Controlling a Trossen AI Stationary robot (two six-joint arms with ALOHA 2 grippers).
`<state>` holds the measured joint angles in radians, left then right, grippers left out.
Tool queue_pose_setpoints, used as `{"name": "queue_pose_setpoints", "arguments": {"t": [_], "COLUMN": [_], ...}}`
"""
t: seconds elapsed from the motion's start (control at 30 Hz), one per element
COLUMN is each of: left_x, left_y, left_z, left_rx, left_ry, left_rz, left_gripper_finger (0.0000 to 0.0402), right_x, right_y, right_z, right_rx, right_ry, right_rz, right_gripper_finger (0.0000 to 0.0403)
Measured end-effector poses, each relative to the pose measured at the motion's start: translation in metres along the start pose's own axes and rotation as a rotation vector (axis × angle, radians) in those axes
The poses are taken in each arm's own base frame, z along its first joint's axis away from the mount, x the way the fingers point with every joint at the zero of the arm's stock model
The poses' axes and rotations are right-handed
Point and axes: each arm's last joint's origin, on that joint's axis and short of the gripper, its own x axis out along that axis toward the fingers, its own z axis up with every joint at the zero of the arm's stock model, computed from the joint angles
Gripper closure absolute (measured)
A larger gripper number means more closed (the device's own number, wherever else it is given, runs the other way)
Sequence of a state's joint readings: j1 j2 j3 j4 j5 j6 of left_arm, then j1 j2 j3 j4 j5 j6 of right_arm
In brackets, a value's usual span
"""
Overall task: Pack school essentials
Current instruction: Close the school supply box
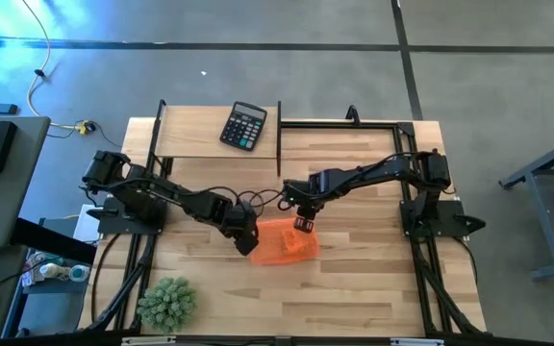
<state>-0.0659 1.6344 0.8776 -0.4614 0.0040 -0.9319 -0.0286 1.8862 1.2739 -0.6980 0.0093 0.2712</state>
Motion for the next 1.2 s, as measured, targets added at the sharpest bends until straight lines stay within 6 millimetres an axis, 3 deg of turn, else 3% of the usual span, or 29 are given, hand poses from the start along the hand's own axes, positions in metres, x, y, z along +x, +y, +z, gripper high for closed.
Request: {"name": "queue_pose_setpoints", "arguments": {"t": [0.43,0.87,1.03,1.2], "left_x": [-0.007,-0.026,-0.04,-0.049], "left_y": [0.01,0.008,0.008,0.008], "left_z": [0.021,0.022,0.023,0.025], "left_rx": [0.076,0.171,0.174,0.172], "left_ry": [0.019,0.043,0.001,-0.035], "left_rz": [0.017,0.039,0.013,-0.004], "left_gripper_finger": [0.0211,0.0211,0.0211,0.0211], "right_x": [-0.004,-0.055,-0.076,-0.078], "right_y": [0.001,-0.012,0.006,0.035], "right_z": [-0.001,-0.001,-0.007,-0.018], "right_rx": [0.086,0.148,0.156,0.117], "right_ry": [-0.006,-0.134,-0.157,-0.129], "right_rz": [-0.009,0.006,0.133,0.195], "right_gripper_finger": [0.0324,0.0324,0.0324,0.0324]}}
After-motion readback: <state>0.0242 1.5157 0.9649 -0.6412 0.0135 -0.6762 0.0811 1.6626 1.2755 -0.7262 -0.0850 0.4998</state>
